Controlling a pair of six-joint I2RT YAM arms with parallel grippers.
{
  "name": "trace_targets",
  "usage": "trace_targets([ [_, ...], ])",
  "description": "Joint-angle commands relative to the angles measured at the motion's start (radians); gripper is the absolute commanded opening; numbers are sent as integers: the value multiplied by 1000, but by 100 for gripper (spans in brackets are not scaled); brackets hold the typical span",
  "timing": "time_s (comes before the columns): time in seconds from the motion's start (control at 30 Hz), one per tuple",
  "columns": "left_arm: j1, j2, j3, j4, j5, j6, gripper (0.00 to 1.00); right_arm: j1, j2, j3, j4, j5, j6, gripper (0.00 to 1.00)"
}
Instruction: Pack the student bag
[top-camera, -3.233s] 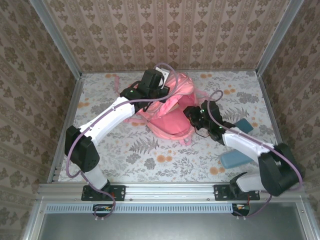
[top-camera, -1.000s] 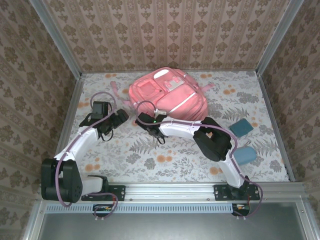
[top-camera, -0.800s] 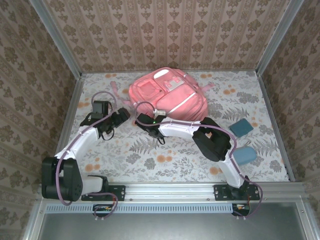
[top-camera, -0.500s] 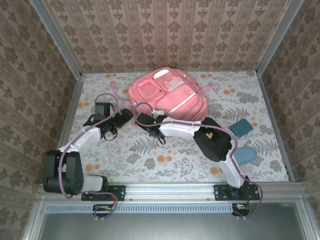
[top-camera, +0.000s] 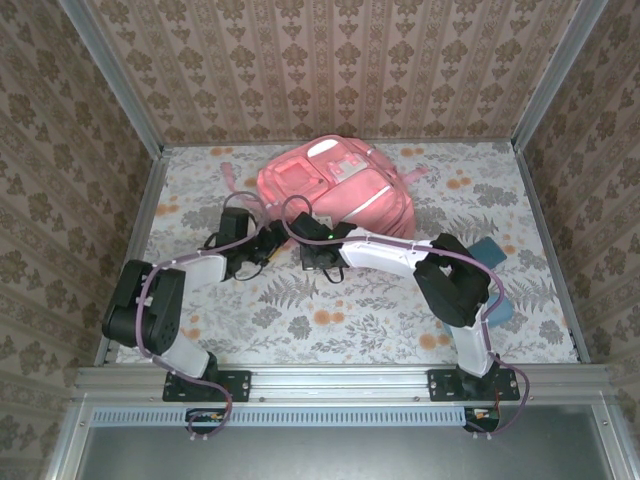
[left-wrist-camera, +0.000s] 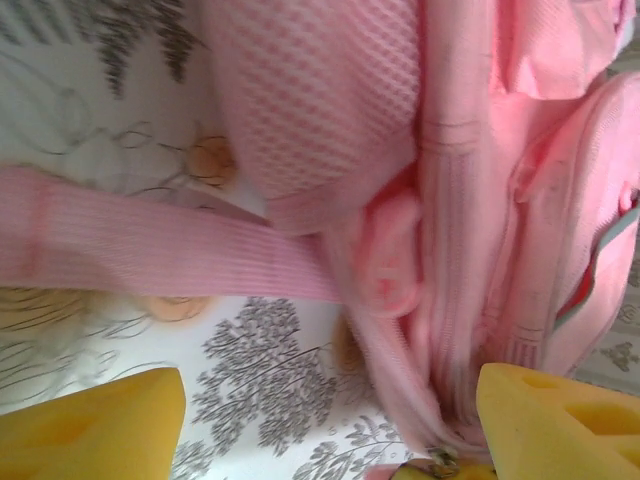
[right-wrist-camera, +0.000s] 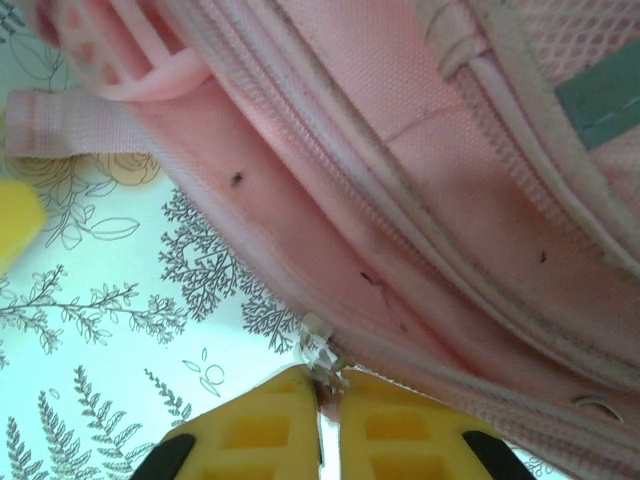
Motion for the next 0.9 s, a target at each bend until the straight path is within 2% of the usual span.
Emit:
trace_targets([
  [0.0, -23, 43, 3, 145, 18, -54, 74, 1, -44, -18, 23, -51, -5, 10],
  [0.2, -60, 125, -3, 276, -71, -159, 53, -2, -33, -19, 13, -24, 8, 10],
  [0.37, -76, 199, 0, 378, -74, -222, 38, -4, -38, -33, 2, 21, 20, 9],
  [0.57, -76, 258, -12, 455, -82, -263, 12, -3, -56, -60, -33, 92, 23, 5],
  [0.73, -71, 247, -10, 411, -109, -233, 1, -3, -109, -110, -99, 139, 9, 0],
  [0.87, -55, 213, -3, 337, -126, -181, 0, -7, -191, -199, -158, 170, 15, 0],
])
